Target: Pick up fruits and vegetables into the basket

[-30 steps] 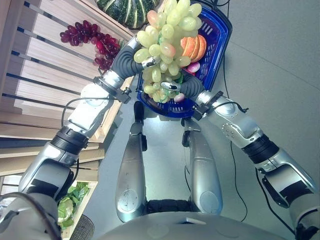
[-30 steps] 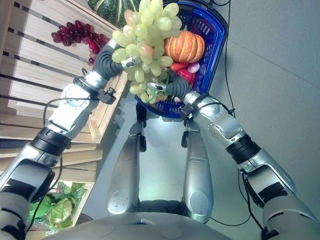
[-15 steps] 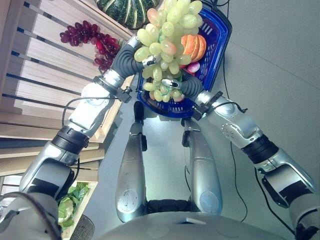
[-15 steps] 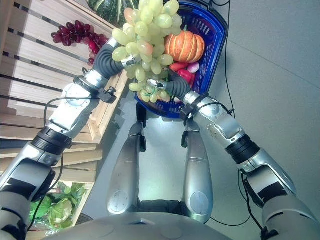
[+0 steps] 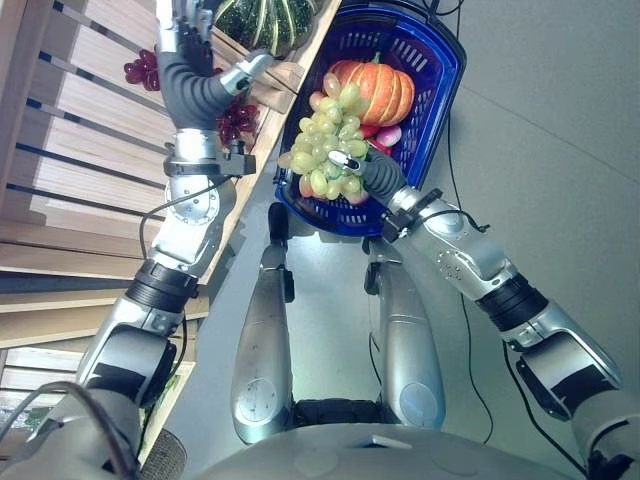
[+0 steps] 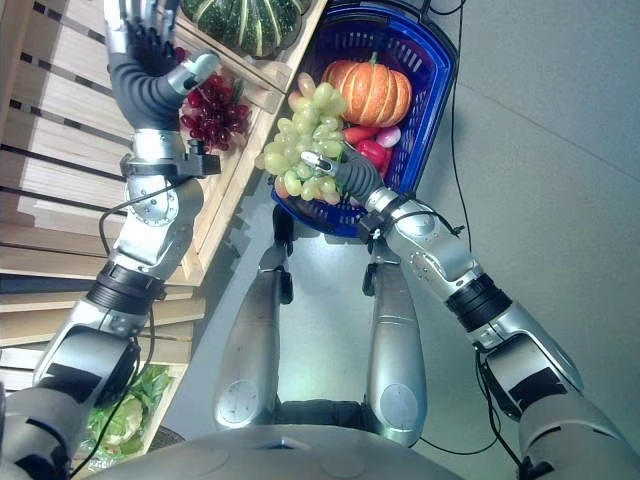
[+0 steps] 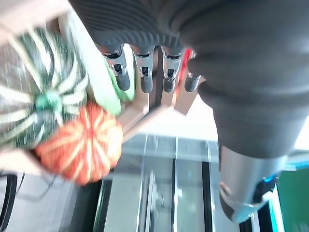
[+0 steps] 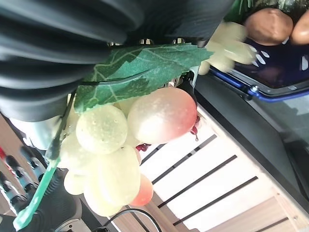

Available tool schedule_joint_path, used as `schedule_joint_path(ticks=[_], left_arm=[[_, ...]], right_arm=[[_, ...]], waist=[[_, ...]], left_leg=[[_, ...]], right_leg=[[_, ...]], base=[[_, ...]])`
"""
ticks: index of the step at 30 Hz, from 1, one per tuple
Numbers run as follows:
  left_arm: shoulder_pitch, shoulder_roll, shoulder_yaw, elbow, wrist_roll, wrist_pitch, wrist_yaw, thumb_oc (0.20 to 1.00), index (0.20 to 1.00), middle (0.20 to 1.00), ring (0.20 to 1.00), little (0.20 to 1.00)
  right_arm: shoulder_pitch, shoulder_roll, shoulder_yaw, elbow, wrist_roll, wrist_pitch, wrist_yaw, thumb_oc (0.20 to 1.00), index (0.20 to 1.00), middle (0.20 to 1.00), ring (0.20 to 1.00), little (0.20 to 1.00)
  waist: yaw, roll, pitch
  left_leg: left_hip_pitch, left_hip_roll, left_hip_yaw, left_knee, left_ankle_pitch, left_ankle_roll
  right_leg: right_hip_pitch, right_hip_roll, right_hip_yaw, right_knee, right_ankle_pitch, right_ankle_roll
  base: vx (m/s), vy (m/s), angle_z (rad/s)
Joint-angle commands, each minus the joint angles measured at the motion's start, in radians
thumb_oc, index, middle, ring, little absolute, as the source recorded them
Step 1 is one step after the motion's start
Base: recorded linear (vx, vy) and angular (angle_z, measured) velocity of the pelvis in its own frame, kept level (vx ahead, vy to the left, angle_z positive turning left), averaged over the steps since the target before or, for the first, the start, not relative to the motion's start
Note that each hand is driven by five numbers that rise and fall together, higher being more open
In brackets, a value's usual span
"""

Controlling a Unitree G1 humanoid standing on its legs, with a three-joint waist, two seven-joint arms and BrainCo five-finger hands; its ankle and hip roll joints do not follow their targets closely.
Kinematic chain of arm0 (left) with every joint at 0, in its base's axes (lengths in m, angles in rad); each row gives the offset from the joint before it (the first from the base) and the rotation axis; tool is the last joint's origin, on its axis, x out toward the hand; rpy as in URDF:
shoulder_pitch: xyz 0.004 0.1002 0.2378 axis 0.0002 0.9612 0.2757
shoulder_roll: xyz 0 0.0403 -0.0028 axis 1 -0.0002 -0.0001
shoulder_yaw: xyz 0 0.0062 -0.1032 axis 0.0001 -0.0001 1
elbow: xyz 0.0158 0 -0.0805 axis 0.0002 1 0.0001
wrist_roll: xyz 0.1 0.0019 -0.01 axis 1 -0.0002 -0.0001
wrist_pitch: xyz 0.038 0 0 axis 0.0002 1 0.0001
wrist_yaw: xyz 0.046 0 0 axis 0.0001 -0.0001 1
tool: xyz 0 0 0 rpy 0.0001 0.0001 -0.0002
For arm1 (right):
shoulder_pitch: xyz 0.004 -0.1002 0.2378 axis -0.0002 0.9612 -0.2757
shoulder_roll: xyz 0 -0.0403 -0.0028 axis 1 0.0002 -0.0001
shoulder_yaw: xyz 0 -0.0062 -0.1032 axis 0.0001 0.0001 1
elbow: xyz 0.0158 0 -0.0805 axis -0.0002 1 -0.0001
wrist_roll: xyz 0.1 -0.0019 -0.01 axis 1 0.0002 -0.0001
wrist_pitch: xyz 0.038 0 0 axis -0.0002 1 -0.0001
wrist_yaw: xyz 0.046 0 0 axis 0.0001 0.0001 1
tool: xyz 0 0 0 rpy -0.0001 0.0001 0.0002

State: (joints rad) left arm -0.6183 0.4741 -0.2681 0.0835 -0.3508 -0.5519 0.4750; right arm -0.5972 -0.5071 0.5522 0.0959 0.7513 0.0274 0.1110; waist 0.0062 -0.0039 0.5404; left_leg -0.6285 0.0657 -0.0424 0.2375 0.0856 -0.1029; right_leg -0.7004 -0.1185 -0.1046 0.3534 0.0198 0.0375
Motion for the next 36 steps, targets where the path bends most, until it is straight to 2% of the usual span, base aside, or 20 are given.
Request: schedule_joint_path(ticks=[1,8,14,16,21,24,31,36], left_arm=[[0.009,-0.002,0.076,-0.084,0.109,-0.049,0.104,1.000,1.000,1.000,1.000,1.000],[-0.007,0.010,0.133,0.010,0.203,0.017,0.201,1.000,1.000,1.000,1.000,1.000],[-0.030,0.038,0.156,0.157,0.184,0.032,0.235,1.000,1.000,1.000,1.000,1.000],[-0.044,0.043,0.158,0.216,0.162,0.016,0.234,1.000,1.000,1.000,1.000,1.000],[-0.098,0.062,0.143,0.306,0.135,0.036,0.227,1.000,1.000,1.000,1.000,1.000],[-0.137,0.068,0.131,0.360,0.111,0.025,0.208,1.000,1.000,1.000,1.000,1.000],[-0.222,0.074,0.087,0.433,0.098,0.028,0.165,1.000,1.000,1.000,1.000,1.000],[-0.262,0.080,0.057,0.456,0.100,0.036,0.156,1.000,1.000,1.000,1.000,1.000]], right_arm=[[-0.008,0.061,-0.063,-0.094,-0.024,-0.080,-0.001,0.200,0.200,0.200,0.200,0.200],[0.001,0.071,-0.097,-0.034,-0.017,-0.097,-0.041,0.200,0.200,0.200,0.200,0.200],[-0.005,0.056,-0.119,0.085,-0.050,-0.100,-0.078,0.200,0.200,0.200,0.200,0.200],[-0.025,0.042,-0.116,0.149,-0.084,-0.099,-0.092,0.200,0.200,0.200,0.200,0.200],[-0.109,-0.007,-0.106,0.323,-0.132,-0.069,-0.128,0.200,0.200,0.200,0.200,0.200],[-0.178,-0.026,-0.087,0.431,-0.170,-0.056,-0.147,0.200,0.200,0.200,0.200,0.200],[-0.338,-0.025,-0.086,0.717,-0.209,-0.017,-0.109,0.200,0.200,0.200,0.200,0.200],[-0.433,-0.015,-0.078,0.862,-0.295,0.015,-0.103,0.200,0.200,0.200,0.200,0.200]], waist=[[0.008,-0.021,-0.020],[0.006,-0.012,-0.020],[0.001,-0.005,-0.020],[0.001,-0.001,-0.020],[0.011,0.007,-0.020],[0.018,0.012,-0.020],[0.047,0.029,-0.020],[0.065,0.035,-0.020]], left_leg=[[-0.006,-0.112,0.031,0.020,-0.059,0.061],[-0.009,-0.109,0.040,0.029,-0.060,0.052],[-0.009,-0.105,0.048,0.041,-0.064,0.048],[-0.010,-0.102,0.051,0.043,-0.064,0.046],[-0.017,-0.104,0.050,0.054,-0.067,0.044],[-0.021,-0.106,0.048,0.057,-0.069,0.044],[-0.030,-0.113,0.036,0.071,-0.071,0.047],[-0.041,-0.119,0.026,0.077,-0.069,0.049]], right_leg=[[0.083,0.084,-0.055,-0.021,-0.083,-0.018],[0.075,0.084,-0.056,0.001,-0.094,-0.019],[0.071,0.080,-0.054,0.015,-0.101,-0.018],[0.068,0.079,-0.053,0.020,-0.103,-0.018],[0.060,0.072,-0.060,0.030,-0.104,-0.017],[0.055,0.070,-0.063,0.034,-0.106,-0.016],[0.046,0.062,-0.077,0.053,-0.106,-0.014],[0.036,0.062,-0.085,0.062,-0.103,-0.011]], base=[[0.00,0.000,0.00],[0.01,0.015,0.03],[0.01,0.038,0.00],[0.01,0.038,0.00],[0.00,0.000,0.00],[0.00,0.000,0.00],[0.00,-0.003,0.01],[0.00,-0.019,0.06]])
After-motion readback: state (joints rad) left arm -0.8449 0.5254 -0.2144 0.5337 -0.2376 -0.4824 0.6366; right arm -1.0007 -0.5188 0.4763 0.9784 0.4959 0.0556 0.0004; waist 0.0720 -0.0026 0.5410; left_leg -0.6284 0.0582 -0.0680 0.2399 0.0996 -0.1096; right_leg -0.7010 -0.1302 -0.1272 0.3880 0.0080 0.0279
